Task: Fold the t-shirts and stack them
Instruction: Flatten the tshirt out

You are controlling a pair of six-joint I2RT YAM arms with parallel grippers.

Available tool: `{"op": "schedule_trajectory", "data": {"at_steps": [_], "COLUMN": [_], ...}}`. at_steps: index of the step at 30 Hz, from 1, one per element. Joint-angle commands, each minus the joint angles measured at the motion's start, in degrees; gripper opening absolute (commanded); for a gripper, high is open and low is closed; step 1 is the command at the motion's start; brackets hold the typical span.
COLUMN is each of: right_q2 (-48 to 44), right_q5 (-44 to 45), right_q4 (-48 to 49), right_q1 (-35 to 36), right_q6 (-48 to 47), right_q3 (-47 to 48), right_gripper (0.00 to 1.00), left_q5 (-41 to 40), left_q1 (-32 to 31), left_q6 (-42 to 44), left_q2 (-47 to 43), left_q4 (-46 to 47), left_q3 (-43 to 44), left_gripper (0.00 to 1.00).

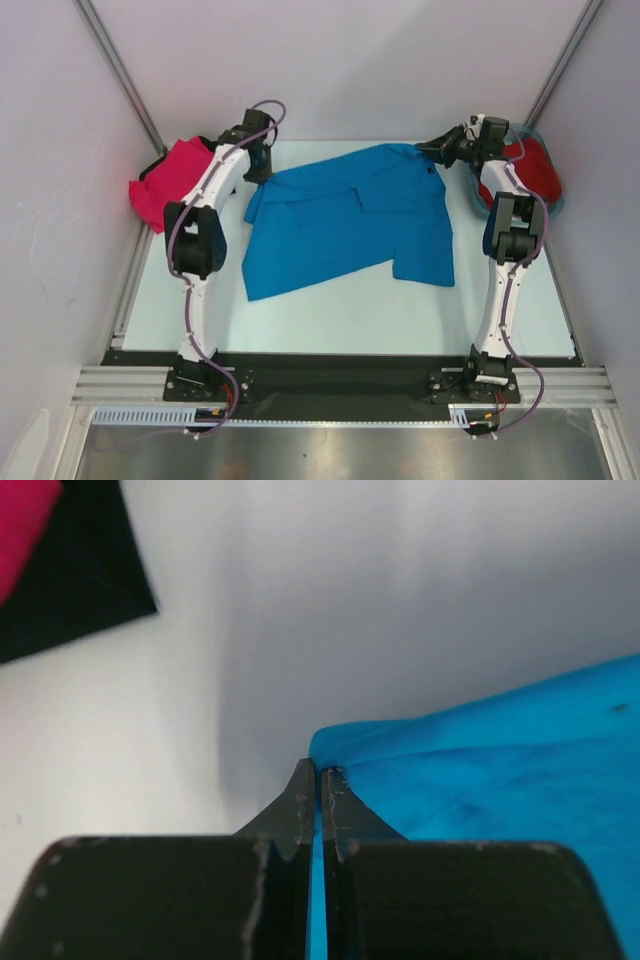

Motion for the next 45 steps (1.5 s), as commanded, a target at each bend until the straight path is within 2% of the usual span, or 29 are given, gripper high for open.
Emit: {"op": "schedule_trajectory", "data": {"at_steps": [1, 5, 7, 9, 11, 12, 17, 18, 19, 20, 21, 24, 26, 28, 30, 34, 36, 42, 45], "right_q2": [5.54, 15.46, 18.12, 21.46, 23.13, 24.71, 26.57, 26.83, 27.53, 27.71, 27.71, 27.27, 25.87, 22.38, 19.29, 8.66, 2.53, -12.26, -13.6], "right_q5": [-0.8, 0.51, 1.04, 2.1, 3.06, 3.24, 7.19, 7.63, 8.25, 8.43, 8.6, 7.99, 6.06, 5.1, 4.83, 8.41, 8.95, 21.08, 29.68], "right_q4": [8.7, 10.83, 12.4, 14.25, 16.27, 16.28, 17.15, 17.25, 17.07, 17.07, 17.16, 16.55, 15.67, 11.48, 7.51, -10.38, -15.43, -34.32, -46.79], "right_q1": [-0.66, -1.11, -1.28, -1.37, -1.37, -1.46, -2.16, -2.33, -2.42, -2.77, -2.95, -3.13, -3.04, -2.86, -2.34, -1.55, -1.2, 2.58, 6.0], "right_q6": [5.19, 8.54, 11.18, 12.32, 13.29, 13.12, 11.19, 11.19, 11.1, 11.01, 10.84, 9.96, 9.08, 4.35, -2.92, -18.38, -22.11, -33.1, -38.98], "right_q3": [8.54, 19.08, 23.48, 25.07, 26.13, 27.0, 27.54, 27.89, 28.41, 29.03, 28.86, 29.91, 30.0, 29.04, 27.38, 24.39, 23.07, 14.45, 12.78], "right_gripper": [0.0, 0.0, 0.0, 0.0, 0.0, 0.0, 0.0, 0.0, 0.0, 0.08, 0.22, 0.5, 0.84, 0.99, 1.0, 1.0, 1.0, 1.0, 0.99], "left_q5": [0.2, 4.25, 5.84, 7.86, 8.83, 8.66, 6.73, 5.94, 5.93, 5.84, 5.93, 5.67, 4.79, 4.35, 4.44, 4.52, 4.79, 5.22, 2.78], "left_q1": [2.96, 4.19, 4.11, 4.11, 3.76, 3.58, 3.4, 3.4, 3.4, 3.4, 3.4, 3.32, 3.05, 2.62, 1.57, -1.07, -3.09, -8.8, -11.52], "left_q6": [0.86, 0.69, 0.69, 0.16, 0.33, 0.42, 1.21, 1.91, 2.35, 2.62, 3.06, 3.5, 3.59, 3.5, 3.41, 3.33, 2.01, -2.03, -3.35], "left_q2": [4.34, 9.09, 11.64, 13.04, 13.75, 14.62, 15.25, 15.07, 14.9, 14.9, 14.81, 13.32, 11.22, 9.72, 6.57, -0.2, -3.28, -13.57, -17.7], "left_q4": [3.12, 6.89, 8.39, 9.97, 12.7, 13.05, 16.92, 17.62, 19.37, 19.91, 20.17, 20.44, 20.44, 19.83, 19.65, 17.19, 15.09, 5.96, 5.06], "left_q3": [8.22, 12.19, 14.21, 14.04, 13.69, 14.65, 16.94, 17.55, 17.64, 17.82, 18.95, 18.71, 18.17, 17.65, 15.73, 10.89, 6.34, -6.51, -14.75], "left_gripper": [0.0, 0.01, 0.04, 0.12, 0.15, 0.21, 0.27, 0.39, 0.56, 0.82, 1.0, 1.0, 1.0, 1.0, 1.0, 1.0, 1.0, 1.0, 1.0]}}
